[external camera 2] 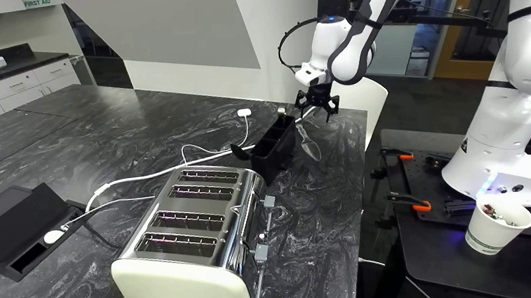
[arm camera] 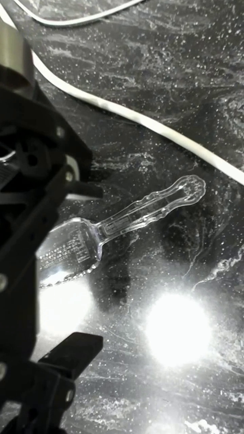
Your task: Put the black spoon in the cutlery holder followed by the clear butter knife
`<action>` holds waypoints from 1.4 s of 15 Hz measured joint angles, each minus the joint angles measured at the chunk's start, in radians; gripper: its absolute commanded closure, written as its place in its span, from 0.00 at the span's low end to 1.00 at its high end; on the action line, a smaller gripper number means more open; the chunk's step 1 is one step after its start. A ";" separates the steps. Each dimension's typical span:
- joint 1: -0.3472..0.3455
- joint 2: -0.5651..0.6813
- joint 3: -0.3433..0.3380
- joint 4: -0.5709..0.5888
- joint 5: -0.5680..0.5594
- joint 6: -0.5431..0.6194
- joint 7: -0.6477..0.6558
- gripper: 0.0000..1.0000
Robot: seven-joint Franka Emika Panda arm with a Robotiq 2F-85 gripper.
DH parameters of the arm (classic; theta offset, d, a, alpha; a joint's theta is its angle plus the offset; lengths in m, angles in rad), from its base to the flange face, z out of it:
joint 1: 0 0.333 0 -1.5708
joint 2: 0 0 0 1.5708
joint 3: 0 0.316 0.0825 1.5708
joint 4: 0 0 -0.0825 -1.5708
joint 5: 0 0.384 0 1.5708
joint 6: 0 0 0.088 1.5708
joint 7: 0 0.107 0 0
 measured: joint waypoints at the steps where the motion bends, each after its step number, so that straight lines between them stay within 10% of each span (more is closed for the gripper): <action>1: -0.004 0.018 0.002 0.013 0.001 0.002 -0.005 0.00; 21: -0.180 0.237 0.159 0.212 0.084 0.008 -0.033 0.00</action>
